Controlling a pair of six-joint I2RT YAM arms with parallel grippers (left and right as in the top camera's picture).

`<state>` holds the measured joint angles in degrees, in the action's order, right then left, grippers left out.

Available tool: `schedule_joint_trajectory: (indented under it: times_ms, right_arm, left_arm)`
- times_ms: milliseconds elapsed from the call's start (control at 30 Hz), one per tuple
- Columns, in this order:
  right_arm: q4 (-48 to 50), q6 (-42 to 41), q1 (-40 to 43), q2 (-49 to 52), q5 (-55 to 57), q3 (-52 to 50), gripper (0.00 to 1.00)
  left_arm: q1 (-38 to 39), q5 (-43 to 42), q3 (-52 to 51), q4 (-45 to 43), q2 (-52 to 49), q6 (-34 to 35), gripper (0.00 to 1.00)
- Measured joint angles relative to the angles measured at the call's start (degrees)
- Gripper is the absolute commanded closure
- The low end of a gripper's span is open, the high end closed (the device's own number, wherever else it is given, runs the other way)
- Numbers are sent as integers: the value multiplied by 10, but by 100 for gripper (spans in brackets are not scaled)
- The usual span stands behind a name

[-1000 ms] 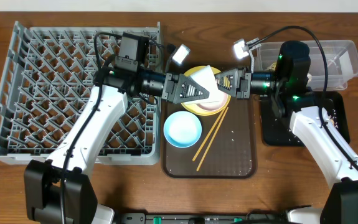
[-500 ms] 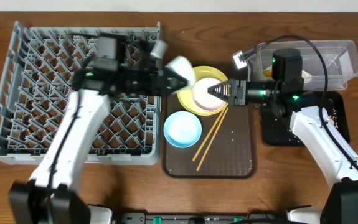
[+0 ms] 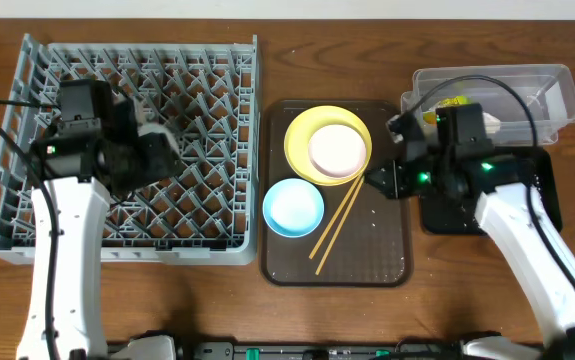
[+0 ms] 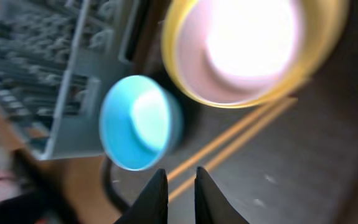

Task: Sort waste into correct bins and load items into the dishwasher rack
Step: 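Place the white cup upside down in the rack with left gripper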

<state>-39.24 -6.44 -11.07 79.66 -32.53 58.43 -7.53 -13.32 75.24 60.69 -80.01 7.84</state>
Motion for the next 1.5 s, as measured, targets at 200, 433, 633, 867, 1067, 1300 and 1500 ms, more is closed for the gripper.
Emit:
schedule_joint_trajectory:
  times_ms: [200, 433, 633, 867, 1067, 1300, 1500]
  right_arm:
    - [-18, 11, -3, -82, 94, 0, 85]
    - [-33, 13, -3, -92, 127, 0, 85]
    - [-34, 15, -3, -92, 133, 0, 85]
    - [-37, 15, -3, -92, 134, 0, 84]
    - [-39, 15, -3, -92, 135, 0, 78]
    - [-43, 15, -3, -92, 136, 0, 71]
    - [-43, 16, -3, -92, 136, 0, 68]
  left_arm:
    - [-1, 19, 0, 52, -51, -2, 52]
    - [-1, 26, 0, 71, -114, -2, 51]
    - [-1, 30, 0, 73, -155, -2, 51]
    - [-1, 31, 0, 76, -198, -2, 38]
    - [-3, 40, 0, 76, -216, -2, 15]
    - [-4, 47, 0, 76, -216, -2, 13]
    - [-4, 47, 0, 75, -200, -2, 13]
